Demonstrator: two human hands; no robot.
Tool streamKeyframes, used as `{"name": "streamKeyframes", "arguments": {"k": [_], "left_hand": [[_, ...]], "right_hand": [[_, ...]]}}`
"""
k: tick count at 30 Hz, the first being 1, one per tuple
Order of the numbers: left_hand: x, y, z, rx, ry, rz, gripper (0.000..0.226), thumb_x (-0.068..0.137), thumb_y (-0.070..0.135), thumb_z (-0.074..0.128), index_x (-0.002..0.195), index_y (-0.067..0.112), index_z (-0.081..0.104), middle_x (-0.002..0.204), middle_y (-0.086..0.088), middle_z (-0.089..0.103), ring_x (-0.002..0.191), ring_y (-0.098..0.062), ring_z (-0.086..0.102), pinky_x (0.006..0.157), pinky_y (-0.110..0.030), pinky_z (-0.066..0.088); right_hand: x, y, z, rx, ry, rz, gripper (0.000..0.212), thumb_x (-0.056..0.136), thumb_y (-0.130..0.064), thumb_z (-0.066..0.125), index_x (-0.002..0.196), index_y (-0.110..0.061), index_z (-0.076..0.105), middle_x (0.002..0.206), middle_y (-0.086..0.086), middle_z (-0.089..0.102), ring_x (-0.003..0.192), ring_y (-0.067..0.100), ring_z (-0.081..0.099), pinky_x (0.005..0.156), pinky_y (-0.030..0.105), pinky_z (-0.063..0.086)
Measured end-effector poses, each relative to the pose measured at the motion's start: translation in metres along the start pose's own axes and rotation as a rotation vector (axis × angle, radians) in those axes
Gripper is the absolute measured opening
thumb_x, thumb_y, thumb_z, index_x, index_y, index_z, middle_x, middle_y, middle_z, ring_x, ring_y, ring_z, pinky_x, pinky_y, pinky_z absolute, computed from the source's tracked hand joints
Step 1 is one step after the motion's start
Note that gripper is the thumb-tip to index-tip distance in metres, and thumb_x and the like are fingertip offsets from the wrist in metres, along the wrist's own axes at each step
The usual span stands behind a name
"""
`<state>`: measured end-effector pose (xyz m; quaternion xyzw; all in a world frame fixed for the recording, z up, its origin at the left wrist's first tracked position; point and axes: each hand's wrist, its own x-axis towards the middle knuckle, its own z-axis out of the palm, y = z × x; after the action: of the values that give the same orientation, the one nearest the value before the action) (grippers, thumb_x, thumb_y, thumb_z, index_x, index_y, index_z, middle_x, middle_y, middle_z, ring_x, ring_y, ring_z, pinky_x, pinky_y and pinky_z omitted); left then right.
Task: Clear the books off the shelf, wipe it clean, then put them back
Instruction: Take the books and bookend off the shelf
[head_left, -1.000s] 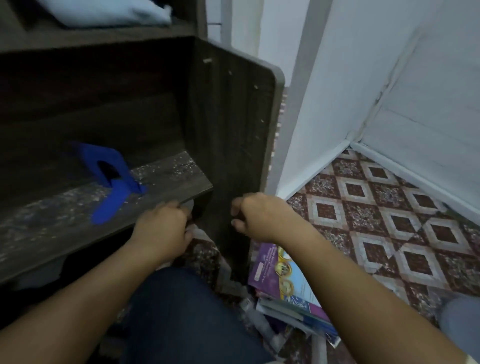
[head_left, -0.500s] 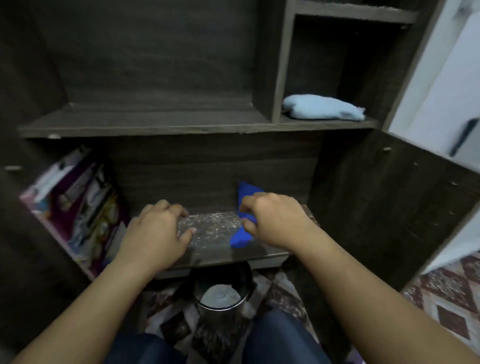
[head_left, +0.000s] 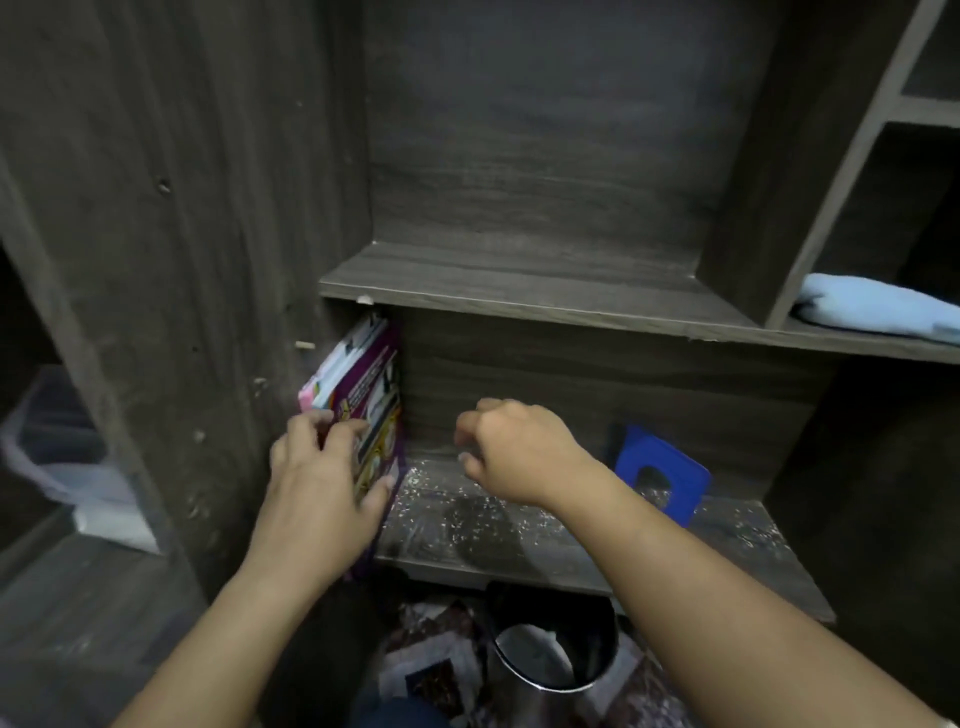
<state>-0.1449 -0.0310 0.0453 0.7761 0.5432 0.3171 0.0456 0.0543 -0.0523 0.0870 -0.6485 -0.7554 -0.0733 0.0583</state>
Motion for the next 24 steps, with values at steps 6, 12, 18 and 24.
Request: {"name": "streamKeyframes", "arguments": {"k": [6, 12, 18, 24], "left_hand": [[0.001, -0.01, -0.002, -0.091, 0.062, -0.054, 0.064, 0.079, 0.021, 0.074, 0.134, 0.004, 0.047, 0.128, -0.008, 0.043, 0.114, -0.029, 0.052, 0.097, -0.041, 0.045], [-0.004, -0.018, -0.004, -0.077, 0.006, -0.028, 0.065, 0.079, 0.021, 0.073, 0.137, 0.004, 0.047, 0.128, -0.004, 0.044, 0.113, -0.025, 0.054, 0.094, -0.041, 0.049], [-0.003, -0.019, -0.004, -0.091, -0.005, -0.031, 0.069, 0.081, 0.026, 0.071, 0.141, 0.008, 0.043, 0.133, 0.001, 0.04, 0.117, -0.021, 0.052, 0.098, -0.039, 0.048], [-0.003, -0.022, 0.0, -0.063, 0.005, -0.015, 0.068, 0.081, 0.027, 0.072, 0.14, 0.009, 0.044, 0.134, 0.001, 0.04, 0.119, -0.02, 0.05, 0.097, -0.037, 0.046]], "right_hand": [[0.043, -0.018, 0.008, 0.039, 0.022, -0.124, 0.047, 0.091, -0.025, 0.056, 0.138, -0.022, 0.046, 0.134, 0.004, 0.048, 0.121, 0.026, 0.046, 0.096, 0.04, 0.044], [0.082, -0.032, 0.022, 0.09, 0.052, -0.196, 0.083, 0.086, -0.013, 0.062, 0.153, -0.024, 0.016, 0.16, 0.003, 0.016, 0.143, 0.022, 0.024, 0.11, 0.042, 0.033], [0.098, -0.043, 0.032, 0.068, 0.124, -0.251, 0.082, 0.085, -0.006, 0.061, 0.152, -0.029, 0.019, 0.161, 0.004, 0.012, 0.145, 0.025, 0.021, 0.111, 0.042, 0.029], [0.112, -0.042, 0.033, 0.084, 0.258, -0.276, 0.053, 0.083, -0.004, 0.06, 0.132, -0.018, 0.044, 0.16, 0.002, 0.017, 0.146, 0.022, 0.018, 0.114, 0.041, 0.024]]}}
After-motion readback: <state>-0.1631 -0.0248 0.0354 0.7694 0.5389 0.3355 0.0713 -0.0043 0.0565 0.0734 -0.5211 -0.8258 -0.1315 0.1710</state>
